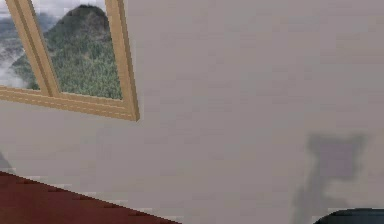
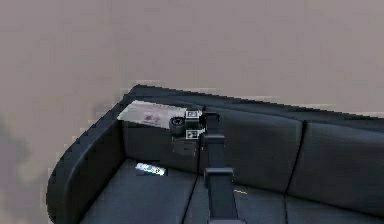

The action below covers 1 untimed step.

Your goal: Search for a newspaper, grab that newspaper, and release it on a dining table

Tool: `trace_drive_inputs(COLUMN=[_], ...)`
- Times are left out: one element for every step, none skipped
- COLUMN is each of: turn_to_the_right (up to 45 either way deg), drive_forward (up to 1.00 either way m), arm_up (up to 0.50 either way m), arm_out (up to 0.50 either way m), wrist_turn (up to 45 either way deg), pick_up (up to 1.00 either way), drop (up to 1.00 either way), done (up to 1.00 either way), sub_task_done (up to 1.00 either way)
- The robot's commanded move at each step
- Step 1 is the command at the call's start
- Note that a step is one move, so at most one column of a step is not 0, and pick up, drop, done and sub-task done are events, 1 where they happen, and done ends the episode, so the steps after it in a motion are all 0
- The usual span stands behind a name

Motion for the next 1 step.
trace_drive_inputs(turn_to_the_right=[0.0], drive_forward=[0.0], arm_up=[0.16], arm_out=[0.0], wrist_turn=[0.0], pick_up=[0.0], drop=[0.0], done=[0.0], sub_task_done=[0.0])
